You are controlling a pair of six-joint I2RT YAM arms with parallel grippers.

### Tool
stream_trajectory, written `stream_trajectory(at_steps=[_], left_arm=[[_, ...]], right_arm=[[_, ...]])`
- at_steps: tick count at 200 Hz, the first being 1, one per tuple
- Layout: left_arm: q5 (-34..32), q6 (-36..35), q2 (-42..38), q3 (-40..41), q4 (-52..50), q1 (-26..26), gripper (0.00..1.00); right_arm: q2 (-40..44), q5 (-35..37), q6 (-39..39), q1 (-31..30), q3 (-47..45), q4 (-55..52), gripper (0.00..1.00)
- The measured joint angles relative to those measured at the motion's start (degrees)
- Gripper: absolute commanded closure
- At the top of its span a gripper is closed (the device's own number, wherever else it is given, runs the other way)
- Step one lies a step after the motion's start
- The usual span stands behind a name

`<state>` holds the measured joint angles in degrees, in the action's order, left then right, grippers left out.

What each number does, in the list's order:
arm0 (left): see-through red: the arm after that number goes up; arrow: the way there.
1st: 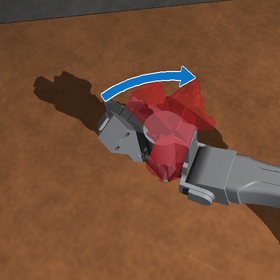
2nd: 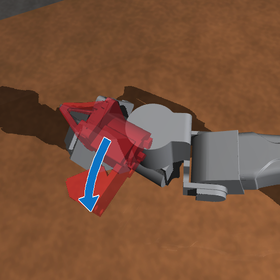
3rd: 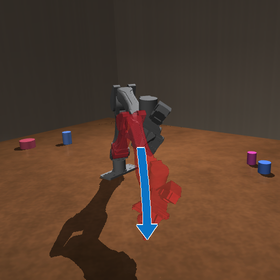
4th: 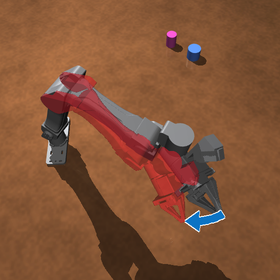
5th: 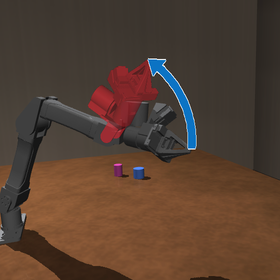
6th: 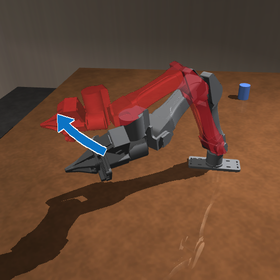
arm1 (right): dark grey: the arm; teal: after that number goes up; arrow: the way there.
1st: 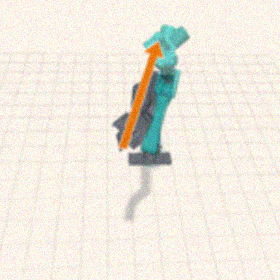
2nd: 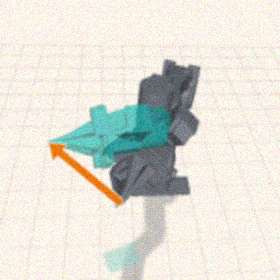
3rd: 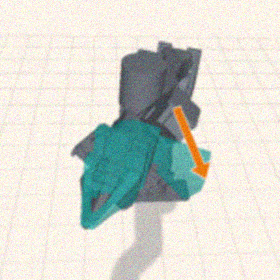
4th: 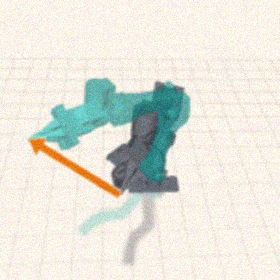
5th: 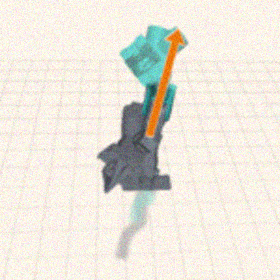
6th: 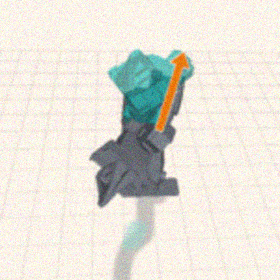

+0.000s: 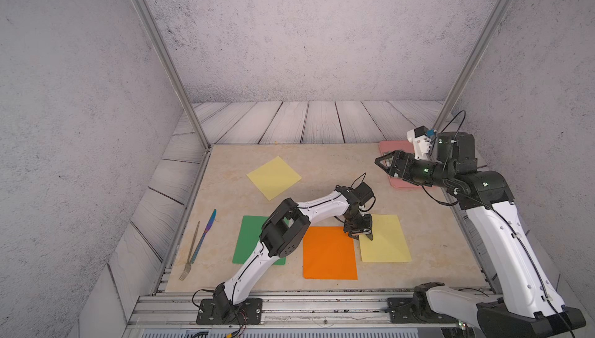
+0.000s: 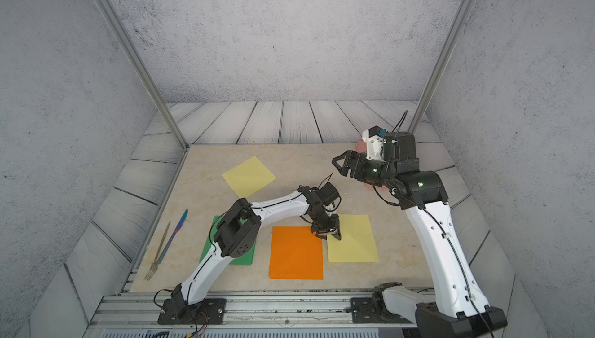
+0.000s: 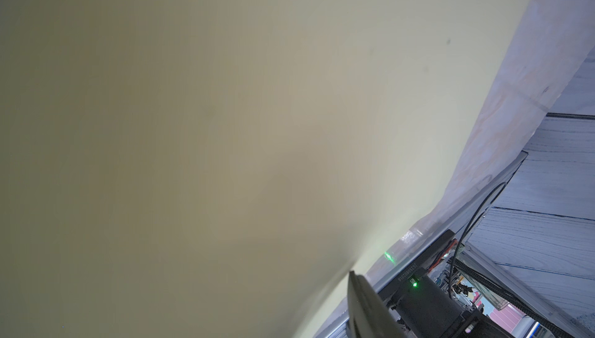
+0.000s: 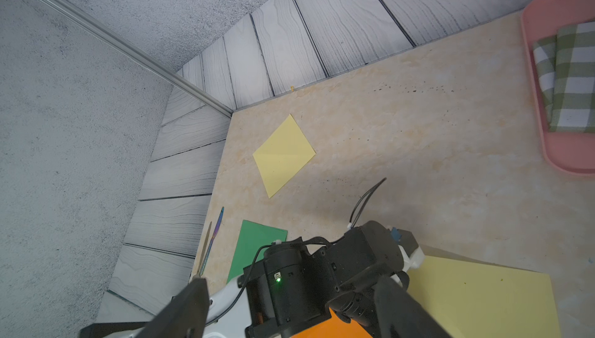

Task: Sort the scattered colored papers by color
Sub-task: Place the colored paper at the center of the board.

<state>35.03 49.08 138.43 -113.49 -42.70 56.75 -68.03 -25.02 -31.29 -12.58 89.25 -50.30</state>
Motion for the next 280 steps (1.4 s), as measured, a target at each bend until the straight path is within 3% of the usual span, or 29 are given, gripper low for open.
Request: stream_trajectory(at_steps=[37, 62, 84, 156, 184, 212, 236, 267, 280], left_arm=[[0.5, 0.9, 2.2, -3.9, -0.3, 1.0, 0.51], [0.3, 1.4, 3.4, -6.8, -0.9, 1.7, 0.31], [0.0, 1.5, 3.5, -8.1, -1.3, 2.2, 0.24], [-2.4, 1.3, 3.4, -8.2, -2.6, 2.4, 0.21], [-6.1, 1.2, 1.7, -6.6, -3.5, 2.3, 0.21], [-11.9, 0.4, -4.2, -1.5, -4.9, 0.8, 0.20], [-16.8, -0.9, -13.2, 2.9, -5.4, -2.7, 0.17], [-23.2, -2.8, -29.6, 10.6, -3.7, -12.6, 0.11], [-24.7, -3.6, -35.5, 14.5, -2.8, -18.5, 0.11]], right_arm=[[0.0, -0.4, 0.0, 0.0, -0.6, 0.1, 0.15], [0.0, -0.6, 0.0, 0.0, -1.0, 0.2, 0.15], [0.0, -0.6, 0.0, 0.0, -1.0, 0.3, 0.15], [0.1, -0.9, 0.0, 0.0, -1.4, 0.4, 0.15], [0.1, -1.0, 0.0, 0.0, -1.4, 0.4, 0.14], [0.3, -1.0, -0.1, 0.0, -1.4, 0.5, 0.11], [0.3, -1.0, -0.1, 0.0, -0.9, 0.8, 0.03], [-1.7, -3.5, -1.6, 0.0, -0.1, 4.1, 0.03], [-4.6, -5.2, -2.4, 0.0, 0.3, 6.2, 0.09]])
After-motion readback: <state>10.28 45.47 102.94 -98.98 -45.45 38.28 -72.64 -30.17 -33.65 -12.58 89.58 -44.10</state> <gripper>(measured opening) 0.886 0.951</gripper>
